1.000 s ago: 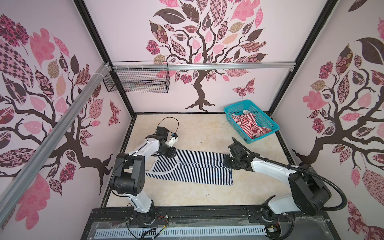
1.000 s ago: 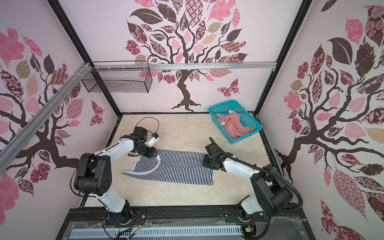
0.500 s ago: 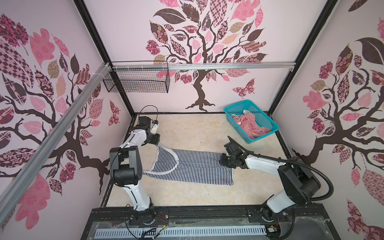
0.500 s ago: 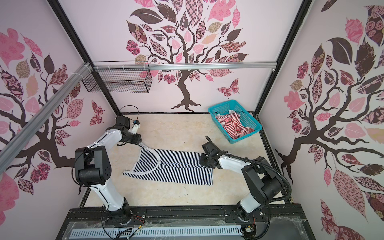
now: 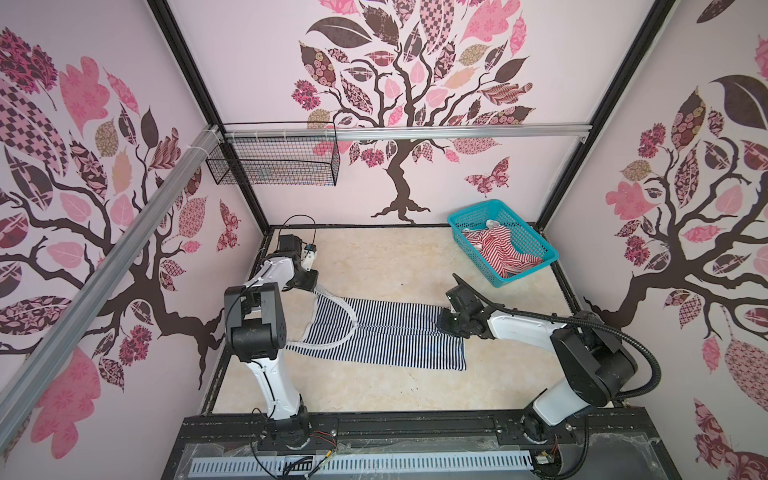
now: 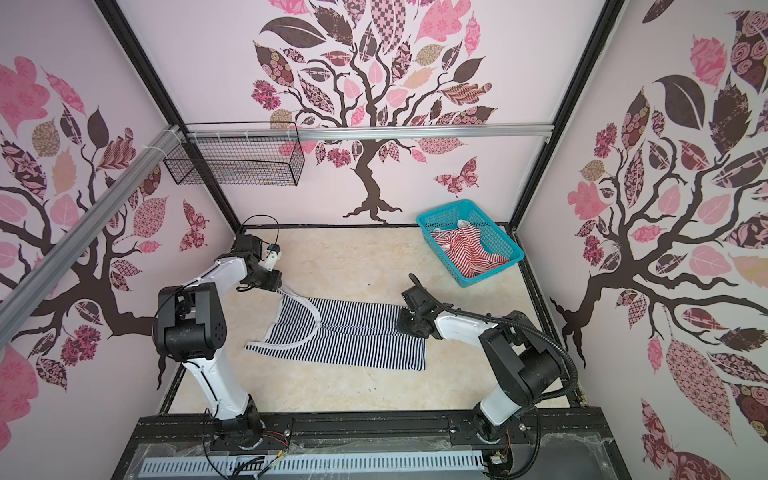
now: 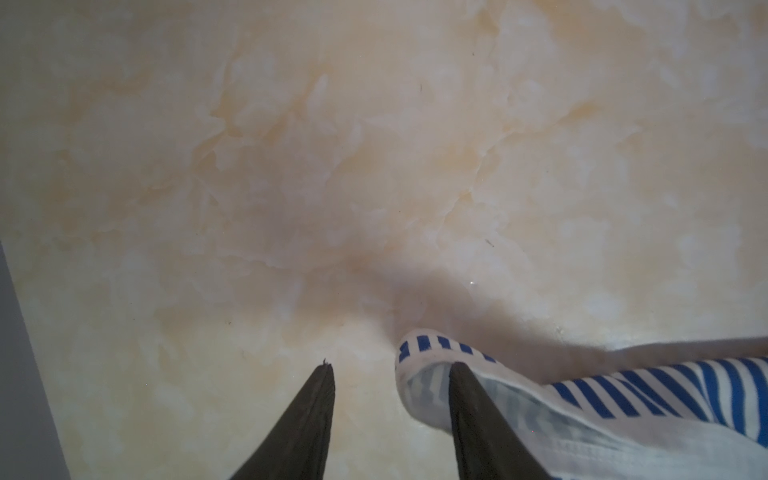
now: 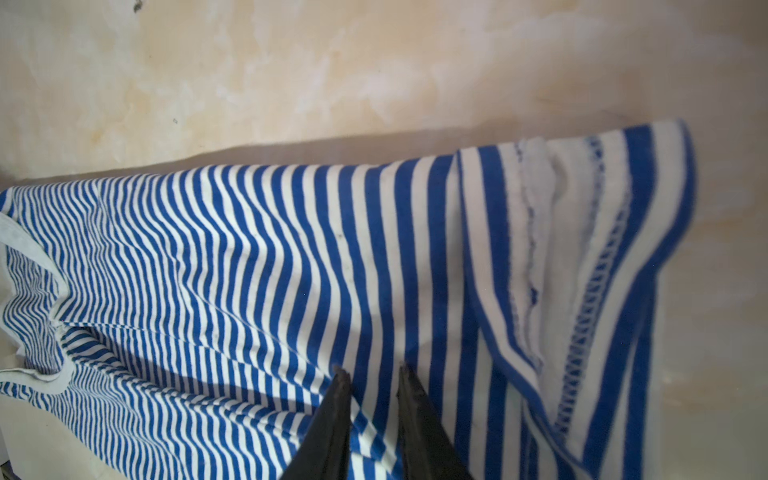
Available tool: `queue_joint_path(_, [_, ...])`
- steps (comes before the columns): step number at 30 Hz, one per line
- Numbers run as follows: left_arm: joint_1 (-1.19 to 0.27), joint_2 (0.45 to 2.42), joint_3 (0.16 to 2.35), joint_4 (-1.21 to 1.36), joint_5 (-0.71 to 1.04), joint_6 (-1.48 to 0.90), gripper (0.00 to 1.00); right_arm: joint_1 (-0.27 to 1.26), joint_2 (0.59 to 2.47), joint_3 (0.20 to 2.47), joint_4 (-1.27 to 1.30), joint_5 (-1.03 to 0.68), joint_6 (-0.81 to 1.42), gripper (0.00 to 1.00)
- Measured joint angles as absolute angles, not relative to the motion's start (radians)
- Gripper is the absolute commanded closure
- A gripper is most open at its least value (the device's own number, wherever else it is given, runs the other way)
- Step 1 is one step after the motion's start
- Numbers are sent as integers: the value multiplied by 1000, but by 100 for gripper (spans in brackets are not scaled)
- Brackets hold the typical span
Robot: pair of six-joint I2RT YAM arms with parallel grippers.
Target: Fold and stack the tank tops
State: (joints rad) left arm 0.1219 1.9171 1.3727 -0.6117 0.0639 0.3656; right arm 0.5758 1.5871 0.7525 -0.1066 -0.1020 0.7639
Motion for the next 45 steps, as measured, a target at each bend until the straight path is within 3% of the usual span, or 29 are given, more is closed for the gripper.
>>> queue_joint_path(6, [126, 1917, 1372, -601, 69, 371, 82, 576, 1584, 730, -82, -102, 764, 80])
queue_joint_path(12, [130, 1880, 1312, -576, 80, 385, 94, 576, 1579, 723, -76, -101, 764, 80])
queue_joint_path(22, [171, 1712, 1114, -470, 85, 398, 94, 576, 1561, 691, -51, -98, 764, 81])
queue_joint_path(36, [186, 1679, 1006, -334, 48, 448, 81, 581, 1527, 667, -72, -44, 764, 78])
queue_joint_path(45, [197, 1701, 984, -318, 0, 448, 76, 581, 1502, 662, -99, -36, 759, 65])
